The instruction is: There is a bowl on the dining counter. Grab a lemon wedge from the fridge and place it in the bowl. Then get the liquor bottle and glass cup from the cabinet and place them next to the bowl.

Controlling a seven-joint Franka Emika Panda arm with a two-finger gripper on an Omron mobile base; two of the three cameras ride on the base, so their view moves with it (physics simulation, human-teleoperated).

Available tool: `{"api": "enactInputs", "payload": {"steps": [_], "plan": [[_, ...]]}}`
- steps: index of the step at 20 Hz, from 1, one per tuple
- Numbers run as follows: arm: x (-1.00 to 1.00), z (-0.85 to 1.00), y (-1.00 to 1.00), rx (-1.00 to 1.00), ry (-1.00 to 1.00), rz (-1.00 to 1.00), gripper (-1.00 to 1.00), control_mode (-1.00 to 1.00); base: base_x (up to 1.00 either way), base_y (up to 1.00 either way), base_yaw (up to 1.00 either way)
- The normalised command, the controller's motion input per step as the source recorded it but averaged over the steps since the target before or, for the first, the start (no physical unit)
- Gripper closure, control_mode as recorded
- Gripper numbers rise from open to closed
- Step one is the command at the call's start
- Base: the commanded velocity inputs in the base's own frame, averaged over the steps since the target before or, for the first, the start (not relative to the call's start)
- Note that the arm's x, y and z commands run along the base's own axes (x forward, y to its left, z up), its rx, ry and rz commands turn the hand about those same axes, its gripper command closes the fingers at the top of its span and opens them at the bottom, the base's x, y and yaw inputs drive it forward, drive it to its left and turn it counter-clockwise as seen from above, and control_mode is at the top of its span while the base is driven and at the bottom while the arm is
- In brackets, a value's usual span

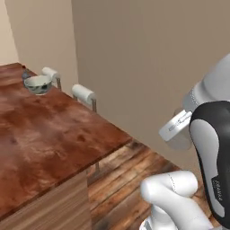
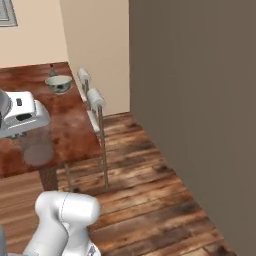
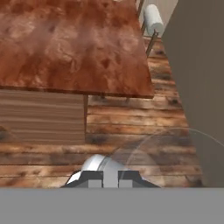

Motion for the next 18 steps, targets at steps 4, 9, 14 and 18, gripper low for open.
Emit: {"api": "enactInputs", "payload": {"steps": [4,9,14,18], "plan": [[0.00,0.00,0.00,0.00,0.00,0.00,1.00,1.00,1.00,-0.43,0.54],[0.00,0.00,0.00,0.00,0.00,0.00,1.00,1.00,0.90,-0.57,0.54],[0.00,0.00,0.00,0.00,0.00,0.00,1.00,1.00,0.39,-0.76,0.51],[0.00,0.00,0.00,0.00,0.00,0.00,1.00,1.00,0.24,-0.82,0.49]]}}
